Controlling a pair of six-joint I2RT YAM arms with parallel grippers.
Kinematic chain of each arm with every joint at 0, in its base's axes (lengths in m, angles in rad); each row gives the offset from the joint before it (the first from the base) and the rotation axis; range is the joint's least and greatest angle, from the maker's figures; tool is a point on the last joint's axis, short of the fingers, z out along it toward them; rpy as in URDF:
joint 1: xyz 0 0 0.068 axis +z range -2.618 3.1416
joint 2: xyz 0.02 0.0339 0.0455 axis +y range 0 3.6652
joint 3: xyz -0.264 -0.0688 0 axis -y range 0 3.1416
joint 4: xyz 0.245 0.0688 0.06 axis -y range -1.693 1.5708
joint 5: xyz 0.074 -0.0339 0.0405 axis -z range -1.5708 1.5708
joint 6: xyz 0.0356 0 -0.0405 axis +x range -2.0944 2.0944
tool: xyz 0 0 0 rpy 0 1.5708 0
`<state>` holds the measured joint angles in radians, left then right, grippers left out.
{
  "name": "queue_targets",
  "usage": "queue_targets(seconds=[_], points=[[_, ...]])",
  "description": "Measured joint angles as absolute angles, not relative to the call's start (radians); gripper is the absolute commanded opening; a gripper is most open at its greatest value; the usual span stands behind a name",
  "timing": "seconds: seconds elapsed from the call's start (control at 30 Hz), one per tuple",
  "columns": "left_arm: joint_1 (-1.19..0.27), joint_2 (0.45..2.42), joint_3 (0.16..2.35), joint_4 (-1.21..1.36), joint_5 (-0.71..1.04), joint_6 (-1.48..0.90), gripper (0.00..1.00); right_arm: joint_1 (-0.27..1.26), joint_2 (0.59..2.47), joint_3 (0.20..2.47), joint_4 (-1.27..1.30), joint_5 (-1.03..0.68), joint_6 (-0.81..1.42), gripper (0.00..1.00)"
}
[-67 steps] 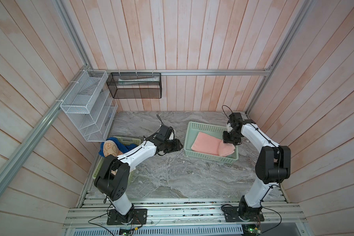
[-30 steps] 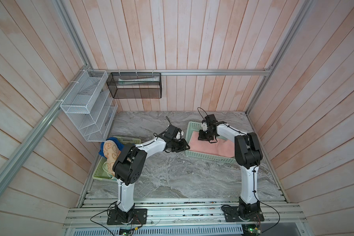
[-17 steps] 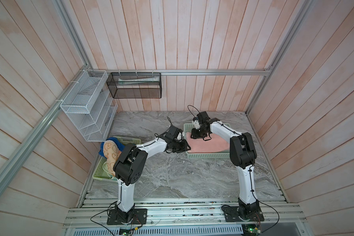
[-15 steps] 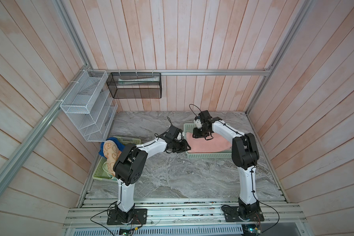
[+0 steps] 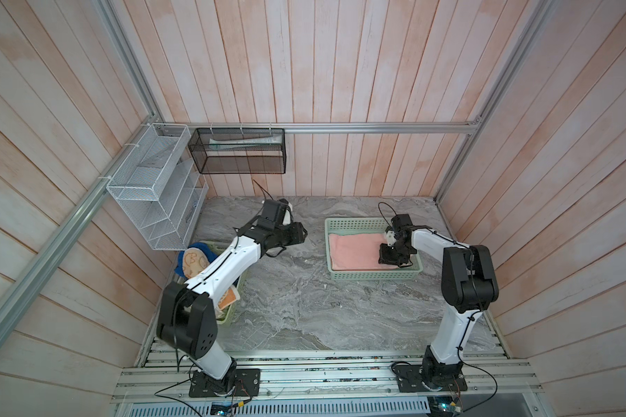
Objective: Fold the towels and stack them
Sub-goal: 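Grasp the blue towel with the left gripper while the right gripper withdraws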
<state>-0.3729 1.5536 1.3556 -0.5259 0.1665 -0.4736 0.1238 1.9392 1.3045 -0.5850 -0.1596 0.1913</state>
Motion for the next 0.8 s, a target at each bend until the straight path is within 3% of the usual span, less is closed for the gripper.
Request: queue_targets(seconds=[0.17, 0.37, 0.57, 0.8], points=[[-0.126, 1.346, 1.277, -0.630, 0.030, -0.444, 0.62, 0.113, 1.991, 1.357, -0.545, -0.159, 0.188, 0.36], [0.192, 1.235, 1.074, -0.743, -0.042, -0.458, 0.70, 0.067, 2.116, 1.533, -0.527, -0.167, 0.171, 0.36], [0.327, 1.153, 0.963, -0.789, -0.069, -0.459, 0.75, 0.005, 2.226, 1.712, -0.556, -0.167, 0.152, 0.40], [0.351, 1.215, 0.962, -0.783, -0.094, -0.433, 0.73, -0.030, 2.240, 1.779, -0.613, -0.159, 0.149, 0.42]])
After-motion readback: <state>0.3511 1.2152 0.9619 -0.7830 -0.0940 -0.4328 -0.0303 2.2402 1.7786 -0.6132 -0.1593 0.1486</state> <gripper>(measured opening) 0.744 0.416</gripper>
